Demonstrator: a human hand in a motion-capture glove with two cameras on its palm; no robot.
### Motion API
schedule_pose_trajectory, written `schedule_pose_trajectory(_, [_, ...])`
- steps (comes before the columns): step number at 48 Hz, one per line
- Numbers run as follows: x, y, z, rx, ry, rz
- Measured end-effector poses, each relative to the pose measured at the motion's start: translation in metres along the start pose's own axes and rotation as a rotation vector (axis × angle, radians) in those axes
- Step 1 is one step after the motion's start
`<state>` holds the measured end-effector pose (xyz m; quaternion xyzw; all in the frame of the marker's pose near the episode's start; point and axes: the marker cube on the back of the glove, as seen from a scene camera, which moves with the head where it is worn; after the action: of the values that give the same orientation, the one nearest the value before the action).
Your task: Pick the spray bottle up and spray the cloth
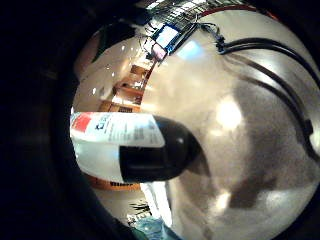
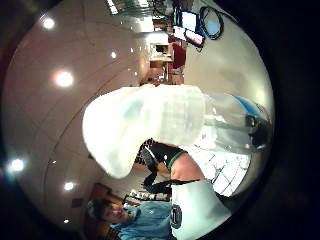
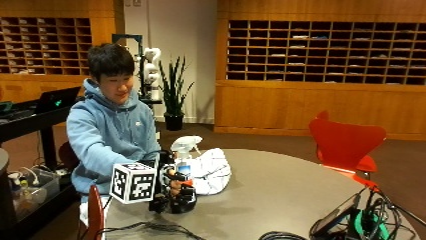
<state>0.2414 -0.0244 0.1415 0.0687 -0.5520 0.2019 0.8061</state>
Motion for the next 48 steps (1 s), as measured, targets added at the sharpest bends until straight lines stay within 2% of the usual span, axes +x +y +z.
schedule_pose_trajectory(31, [-0.012, -0.011, 0.011, 0.030, 0.067, 0.009])
schedule_pose_trajectory(48, [-0.020, -0.017, 0.022, 0.035, 0.015, 0.014])
